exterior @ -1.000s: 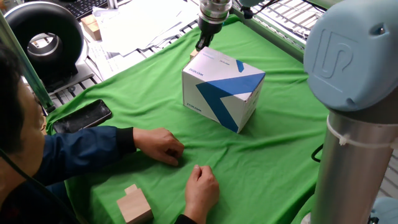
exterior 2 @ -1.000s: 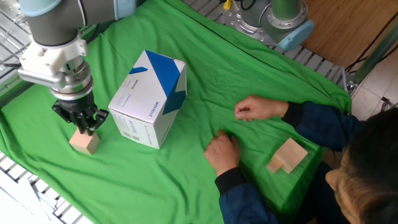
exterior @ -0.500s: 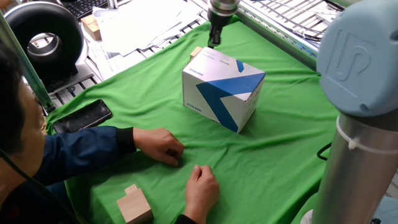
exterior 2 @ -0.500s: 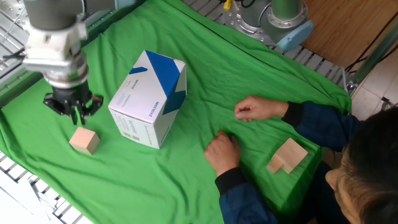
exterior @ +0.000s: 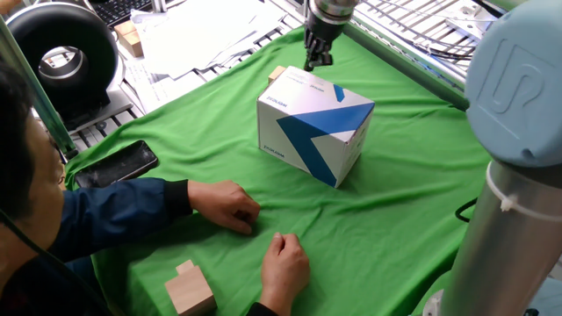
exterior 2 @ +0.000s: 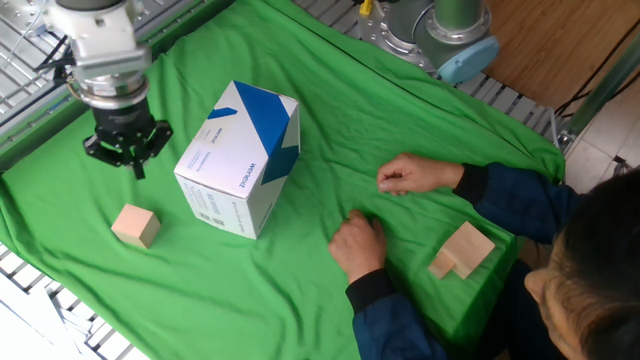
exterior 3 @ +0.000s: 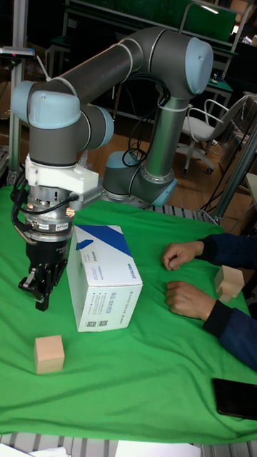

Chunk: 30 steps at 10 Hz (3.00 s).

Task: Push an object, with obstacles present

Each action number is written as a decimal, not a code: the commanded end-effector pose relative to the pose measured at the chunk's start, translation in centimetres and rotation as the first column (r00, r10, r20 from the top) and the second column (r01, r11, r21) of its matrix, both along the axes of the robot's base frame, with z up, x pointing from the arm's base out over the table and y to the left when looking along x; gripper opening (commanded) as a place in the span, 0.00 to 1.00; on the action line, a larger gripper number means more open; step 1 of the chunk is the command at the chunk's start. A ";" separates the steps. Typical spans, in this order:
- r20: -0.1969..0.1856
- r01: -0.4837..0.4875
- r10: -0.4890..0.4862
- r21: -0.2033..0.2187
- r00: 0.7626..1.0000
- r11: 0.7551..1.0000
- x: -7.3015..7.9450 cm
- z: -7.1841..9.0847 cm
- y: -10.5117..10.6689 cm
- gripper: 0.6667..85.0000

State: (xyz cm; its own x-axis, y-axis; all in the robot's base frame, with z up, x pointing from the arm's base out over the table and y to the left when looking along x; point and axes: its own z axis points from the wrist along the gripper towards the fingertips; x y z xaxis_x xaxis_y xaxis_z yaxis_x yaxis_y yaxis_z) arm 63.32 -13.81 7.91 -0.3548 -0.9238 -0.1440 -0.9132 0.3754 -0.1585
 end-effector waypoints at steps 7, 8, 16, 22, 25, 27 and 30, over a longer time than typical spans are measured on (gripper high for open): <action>-0.094 -0.133 0.120 -0.138 0.988 0.982 -3.1 -0.4 -3.9 0.00; -0.059 -0.168 0.161 -0.147 0.985 0.975 -2.1 -0.3 -3.9 0.02; -0.044 -0.319 0.316 -0.135 0.948 0.938 3.5 -2.6 -4.4 0.43; -0.031 -0.367 0.365 -0.101 0.930 0.925 6.0 -4.6 -1.6 0.42; -0.026 -0.381 0.380 -0.078 0.925 0.921 7.0 -5.1 0.1 0.42; -0.017 -0.382 0.382 -0.065 0.924 0.922 7.9 -5.2 1.5 0.42; -0.018 -0.376 0.375 -0.050 0.927 0.925 8.4 -5.2 3.1 0.42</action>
State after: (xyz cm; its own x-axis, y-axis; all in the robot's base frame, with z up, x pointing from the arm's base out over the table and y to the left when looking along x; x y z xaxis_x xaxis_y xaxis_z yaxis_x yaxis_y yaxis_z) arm 71.05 -12.18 2.71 0.0277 -0.9974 -0.0670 -0.9870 -0.0167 -0.1599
